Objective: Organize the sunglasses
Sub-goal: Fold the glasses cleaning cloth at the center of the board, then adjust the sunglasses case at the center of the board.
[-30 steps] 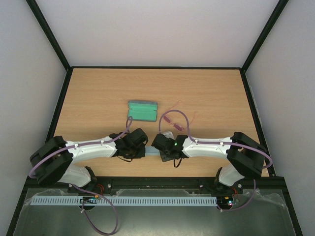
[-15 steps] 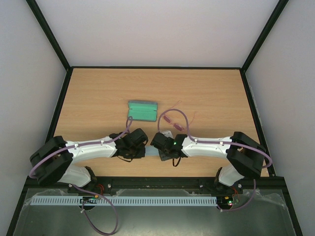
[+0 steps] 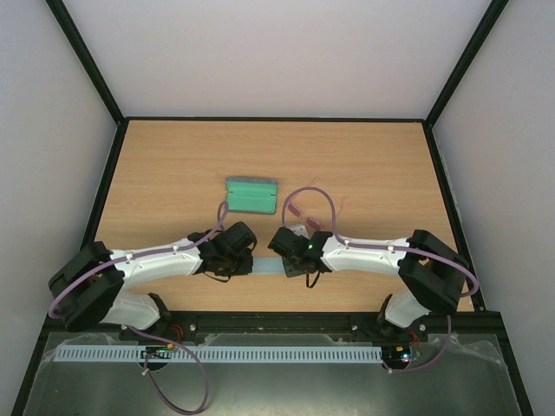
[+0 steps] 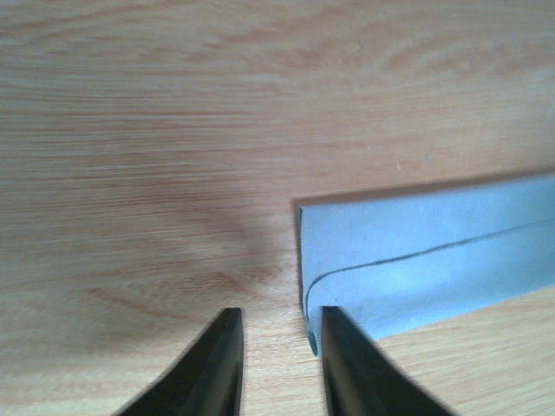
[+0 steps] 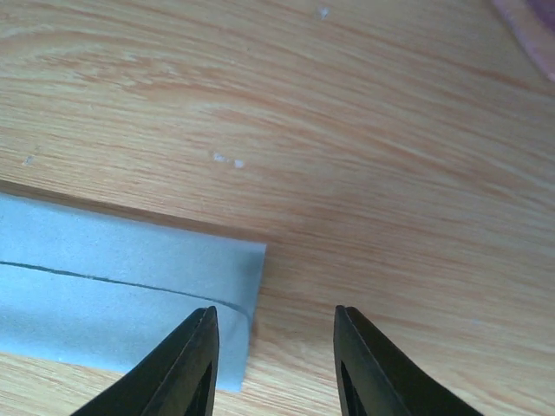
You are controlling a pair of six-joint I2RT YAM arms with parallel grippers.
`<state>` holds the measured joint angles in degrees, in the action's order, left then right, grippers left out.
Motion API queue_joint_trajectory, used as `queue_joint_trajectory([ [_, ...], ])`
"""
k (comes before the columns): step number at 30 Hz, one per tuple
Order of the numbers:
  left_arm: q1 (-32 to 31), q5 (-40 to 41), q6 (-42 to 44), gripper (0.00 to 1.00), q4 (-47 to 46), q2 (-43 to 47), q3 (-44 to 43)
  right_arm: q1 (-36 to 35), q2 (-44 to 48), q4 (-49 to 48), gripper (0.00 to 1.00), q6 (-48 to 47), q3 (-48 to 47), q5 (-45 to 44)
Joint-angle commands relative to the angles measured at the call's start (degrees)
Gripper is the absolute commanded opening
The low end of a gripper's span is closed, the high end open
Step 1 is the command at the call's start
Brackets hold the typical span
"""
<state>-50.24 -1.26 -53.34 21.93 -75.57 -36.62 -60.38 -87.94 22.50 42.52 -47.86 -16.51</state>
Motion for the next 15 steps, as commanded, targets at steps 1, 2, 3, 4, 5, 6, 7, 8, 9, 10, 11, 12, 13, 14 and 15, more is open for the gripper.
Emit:
queue_joint_trajectory([
  [1, 2.22, 1.06, 1.84, 0.51, 4.28, 4.17, -0.95, 0.68, 2.72, 3.73, 0.41, -1.20, -0.10, -2.24],
  [2, 2.85, 1.10, 2.10, 0.57, 4.73, 4.89, -0.99, 0.85, 3.24, 3.83, 0.43, -1.21, 0.31, -2.31],
  [3, 3.40, 1.16, 2.37, 0.63, 5.12, 5.57, -0.93, 1.02, 3.82, 3.84, 0.46, -1.26, 0.75, -2.32],
  [4, 4.07, 1.05, 2.65, 0.67, 5.37, 6.39, -0.84, 1.25, 4.54, 3.82, 0.47, -1.38, 1.19, -2.25],
  [5, 4.74, 0.93, 2.83, 0.76, 5.52, 7.19, -0.77, 1.40, 5.41, 3.82, 0.48, -1.40, 1.70, -2.08],
  [6, 5.30, 0.83, 3.01, 0.90, 5.63, 8.07, -0.60, 1.51, 6.42, 3.71, 0.50, -1.31, 2.22, -1.97],
  [7, 5.89, 0.75, 3.18, 0.98, 5.92, 8.86, -0.63, 1.69, 7.69, 3.37, 0.52, -1.30, 2.76, -1.59],
  [8, 6.51, 0.77, 3.42, 0.99, 6.33, 9.58, -0.77, 1.91, 8.83, 3.11, 0.53, -1.30, 3.26, -0.93],
  [9, 7.22, 0.92, 3.76, 0.99, 6.76, 10.30, -1.01, 2.25, 10.62, 2.69, 0.54, -1.37, 3.68, -0.02],
  [10, 7.90, 1.25, 4.08, 0.99, 7.41, 11.00, -1.40, 2.70, 11.73, 2.18, 0.56, -1.50, 3.87, 0.92],
  [11, 8.64, 1.71, 4.38, 0.99, 8.21, 11.80, -1.93, 2.98, 12.71, 1.94, 0.56, -1.57, 3.86, 1.74],
  [12, 9.35, 2.37, 4.72, 0.99, 8.89, 12.69, -2.44, 3.40, 13.48, 1.93, 0.57, -1.72, 3.60, 2.47],
  [13, 10.08, 2.98, 5.02, 0.99, 9.44, 13.59, -2.81, 3.69, 13.98, 2.21, 0.57, -2.09, 3.04, 3.09],
  [14, 11.11, 3.20, 5.40, 0.99, 9.93, 14.61, -3.18, 3.90, 14.38, 2.54, 0.57, -2.39, 2.42, 3.16],
  [15, 12.34, 2.82, 5.85, 0.99, 10.15, 15.67, -3.36, 4.13, 14.53, 3.24, 0.57, -2.72, 1.52, 3.03],
])
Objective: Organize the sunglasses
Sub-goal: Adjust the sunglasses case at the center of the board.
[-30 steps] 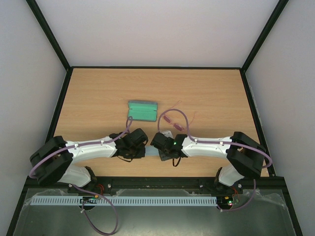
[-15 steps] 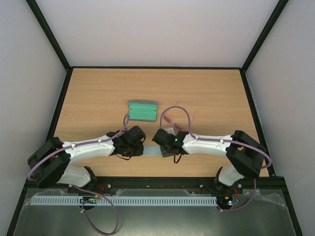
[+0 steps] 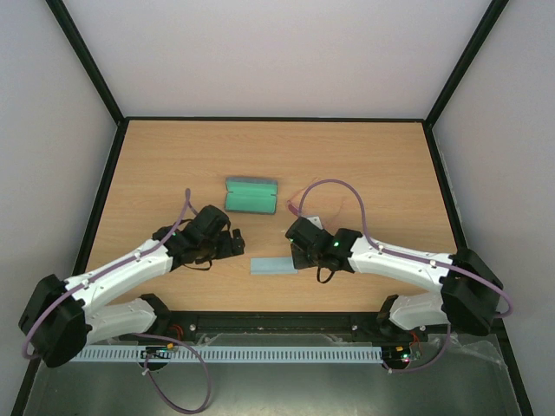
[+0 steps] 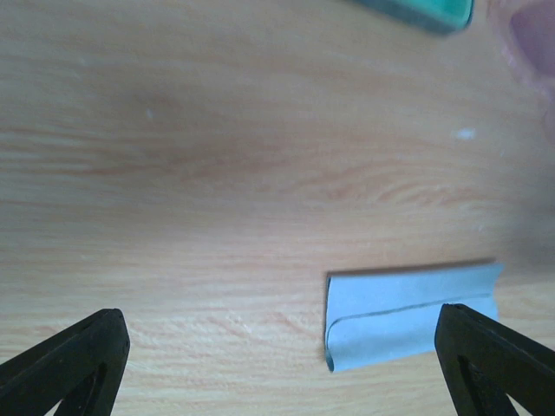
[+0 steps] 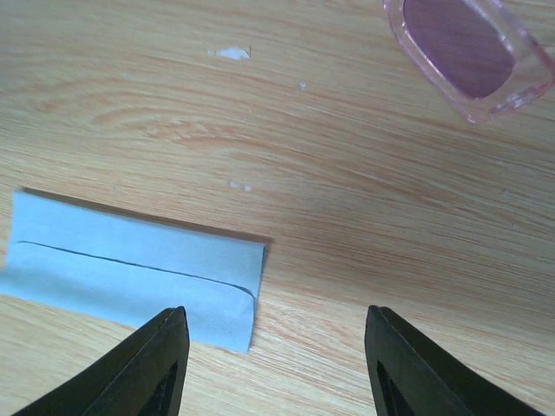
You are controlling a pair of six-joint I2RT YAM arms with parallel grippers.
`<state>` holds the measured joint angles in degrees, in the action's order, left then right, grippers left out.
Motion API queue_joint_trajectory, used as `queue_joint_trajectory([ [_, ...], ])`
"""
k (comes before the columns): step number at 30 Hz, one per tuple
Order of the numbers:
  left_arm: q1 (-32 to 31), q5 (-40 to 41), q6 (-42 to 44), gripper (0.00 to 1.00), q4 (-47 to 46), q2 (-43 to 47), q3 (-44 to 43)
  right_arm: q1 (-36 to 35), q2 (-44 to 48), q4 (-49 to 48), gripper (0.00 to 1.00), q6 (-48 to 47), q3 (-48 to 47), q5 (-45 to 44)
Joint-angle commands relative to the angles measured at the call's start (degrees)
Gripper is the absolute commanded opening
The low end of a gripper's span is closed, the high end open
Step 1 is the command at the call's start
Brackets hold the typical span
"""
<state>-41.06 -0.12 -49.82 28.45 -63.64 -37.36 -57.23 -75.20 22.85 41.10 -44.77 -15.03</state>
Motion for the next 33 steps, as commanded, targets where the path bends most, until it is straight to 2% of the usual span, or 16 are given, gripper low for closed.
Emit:
queue_joint_trajectory([
  [1, 4.37, 0.99, 2.91, 0.99, 3.63, 4.63, -2.81, 1.10, 1.81, 3.84, 0.57, -1.61, -2.68, 1.38],
  [7, 11.13, -2.28, 5.40, 0.99, 3.37, 8.42, -3.90, 2.38, 1.58, 4.09, 0.57, -2.91, -9.90, 2.75],
  [9, 11.77, -2.85, 5.33, 0.99, 3.40, 9.88, -4.38, 2.90, -0.91, 2.51, 0.53, -3.40, -13.23, 4.34],
  [12, 11.88, -3.31, 4.64, 0.99, 3.00, 11.39, -4.03, 3.05, -6.19, -0.50, 0.38, -4.07, -17.94, 4.12],
  [14, 12.01, -4.11, 4.10, 0.99, 1.99, 11.99, -3.05, 3.24, -10.52, -2.05, 0.33, -4.39, -21.40, 3.04],
  [19, 12.46, -4.99, 3.63, 0.99, 1.65, 13.77, -1.92, 5.50, -24.88, -1.38, 0.33, -6.99, -31.10, -0.08],
  [23, 13.07, -5.08, 4.24, 0.99, 2.74, 14.75, -2.54, 7.79, -32.63, -0.52, 0.43, -6.76, -36.18, -2.67],
  [25, 13.17, -5.51, 4.36, 0.99, 2.92, 14.95, -2.83, 8.98, -36.21, 0.55, 0.44, -6.71, -38.66, -3.12],
  [33, 13.37, -6.12, 4.98, 0.99, 2.68, 15.04, -2.40, 13.50, -42.30, 0.33, 0.44, -6.46, -41.38, -2.68],
])
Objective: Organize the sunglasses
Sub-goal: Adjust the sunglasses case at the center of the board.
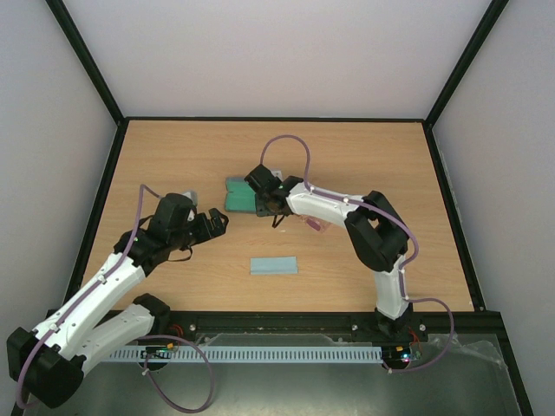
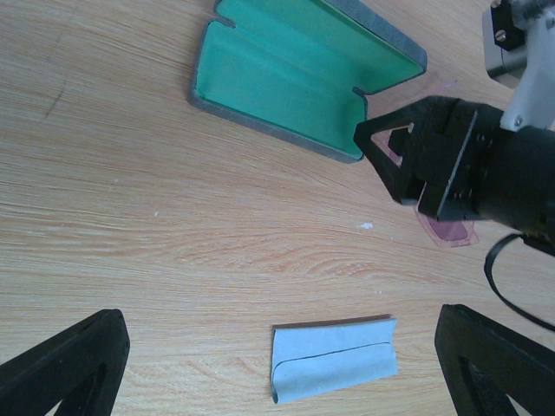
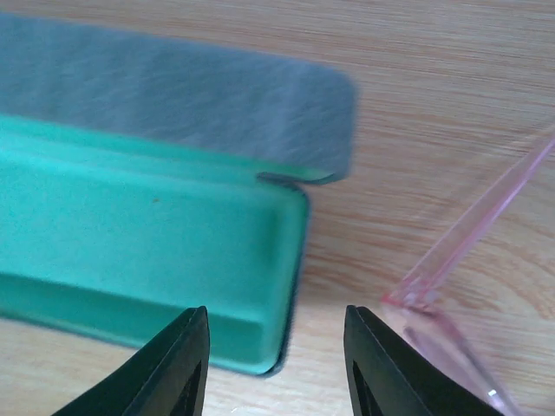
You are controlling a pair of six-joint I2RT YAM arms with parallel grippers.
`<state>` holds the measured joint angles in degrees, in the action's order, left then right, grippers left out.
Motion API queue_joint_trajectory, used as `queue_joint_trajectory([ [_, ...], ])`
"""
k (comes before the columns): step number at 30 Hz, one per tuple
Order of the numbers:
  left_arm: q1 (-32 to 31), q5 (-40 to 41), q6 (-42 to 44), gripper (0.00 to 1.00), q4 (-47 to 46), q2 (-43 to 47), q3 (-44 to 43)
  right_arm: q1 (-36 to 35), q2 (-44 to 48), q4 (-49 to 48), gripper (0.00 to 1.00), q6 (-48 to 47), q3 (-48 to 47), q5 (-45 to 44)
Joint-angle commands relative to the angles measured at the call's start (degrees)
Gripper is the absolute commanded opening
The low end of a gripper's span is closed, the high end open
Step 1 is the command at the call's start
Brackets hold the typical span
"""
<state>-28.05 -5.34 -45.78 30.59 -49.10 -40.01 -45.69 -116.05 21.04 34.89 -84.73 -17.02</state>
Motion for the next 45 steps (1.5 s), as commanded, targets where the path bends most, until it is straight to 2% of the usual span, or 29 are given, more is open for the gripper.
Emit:
queue_joint_trajectory([
  [1, 0.44, -0.91, 1.07, 0.99, 0.41, 0.33, 0.42, 2.41, -1.66, 1.79, 0.44, -0.29, -1.22, -0.23],
  [17, 0.98, -1.59, 2.01, 0.99, -0.84, -2.36, 0.86, 3.62, -4.72, -1.57, 0.43, -0.54, -0.46, 4.27],
  [23, 0.98, -1.56, 1.85, 0.99, -0.89, -2.34, 0.98, 3.60, -4.79, -1.53, 0.33, 0.81, 0.99, 5.60],
  [26, 0.98, -1.57, 1.84, 0.99, -0.89, -2.33, 0.96, 3.51, -3.55, -2.56, 0.25, 1.19, 3.35, 6.18],
  [31, 0.98, -1.92, 1.58, 0.99, -1.18, -2.03, 1.25, 3.42, -0.63, -3.97, 0.20, 1.23, 7.87, 6.14],
  [45, 0.99, -2.35, 0.93, 0.99, -0.59, 0.53, 2.29, 0.62, 11.45, -5.40, 0.15, 1.05, 21.33, 3.53],
])
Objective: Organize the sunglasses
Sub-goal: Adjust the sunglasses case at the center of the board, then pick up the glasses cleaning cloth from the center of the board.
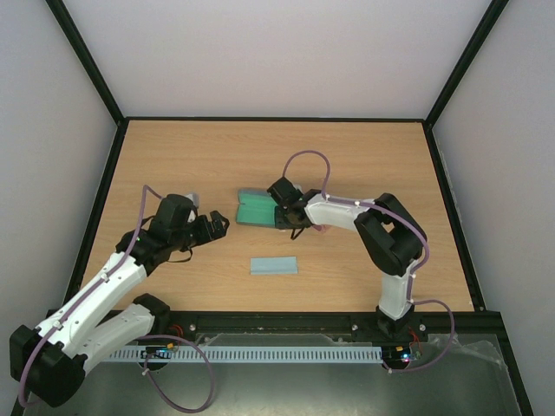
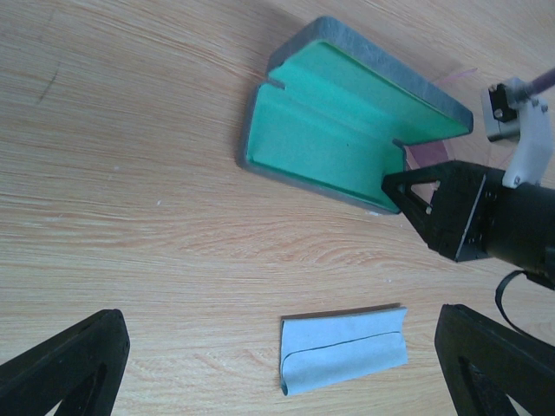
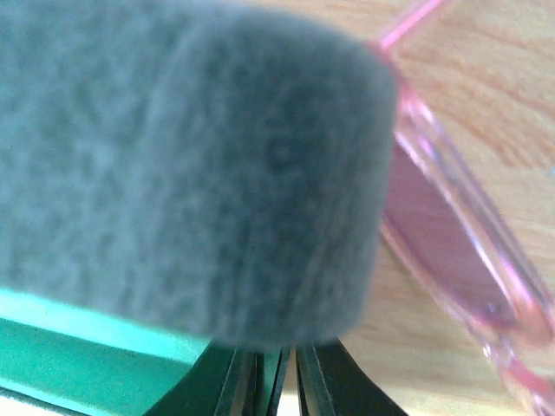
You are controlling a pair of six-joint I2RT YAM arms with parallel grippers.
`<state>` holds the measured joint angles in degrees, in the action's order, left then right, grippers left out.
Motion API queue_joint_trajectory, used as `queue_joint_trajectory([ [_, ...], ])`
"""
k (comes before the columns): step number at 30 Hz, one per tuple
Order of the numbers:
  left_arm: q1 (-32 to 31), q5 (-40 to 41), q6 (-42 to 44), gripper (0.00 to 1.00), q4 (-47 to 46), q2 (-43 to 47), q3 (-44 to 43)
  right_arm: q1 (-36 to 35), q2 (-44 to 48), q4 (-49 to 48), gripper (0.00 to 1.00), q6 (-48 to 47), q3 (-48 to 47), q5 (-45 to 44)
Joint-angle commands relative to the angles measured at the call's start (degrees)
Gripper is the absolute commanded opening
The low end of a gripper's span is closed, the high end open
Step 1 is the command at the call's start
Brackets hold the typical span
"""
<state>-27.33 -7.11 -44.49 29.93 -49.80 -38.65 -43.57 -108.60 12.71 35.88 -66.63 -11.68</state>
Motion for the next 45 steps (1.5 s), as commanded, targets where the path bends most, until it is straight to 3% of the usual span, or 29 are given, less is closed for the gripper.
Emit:
queue_joint_trajectory([
  [1, 0.28, -0.62, -0.34, 0.99, 0.09, 1.39, 1.12, -1.77, 4.97, 2.82, 0.15, -0.04, 4.21, -1.92],
  [8, 0.26, -1.13, -0.60, 0.99, -0.26, 1.84, 2.32, -3.02, 10.98, 2.56, 0.15, -0.24, 11.03, -3.95],
  [17, 0.00, -1.59, -0.91, 0.99, -0.75, 1.83, 2.88, -2.93, 11.48, 3.65, 0.15, -1.27, 12.33, -7.45],
  [31, -1.29, -0.74, -1.04, 0.99, -1.04, 1.52, 2.33, -2.62, 16.87, 2.36, 0.27, -4.03, 12.53, -5.84],
  [37, -1.50, -1.01, -0.45, 0.99, -0.97, 0.09, 1.36, -2.58, 25.55, 5.23, 0.39, -3.76, 11.64, -1.61],
  [45, -1.50, -3.71, -0.95, 0.99, -1.37, 1.39, 1.77, -2.42, 38.77, 11.75, 0.75, -4.70, 14.51, 4.90],
])
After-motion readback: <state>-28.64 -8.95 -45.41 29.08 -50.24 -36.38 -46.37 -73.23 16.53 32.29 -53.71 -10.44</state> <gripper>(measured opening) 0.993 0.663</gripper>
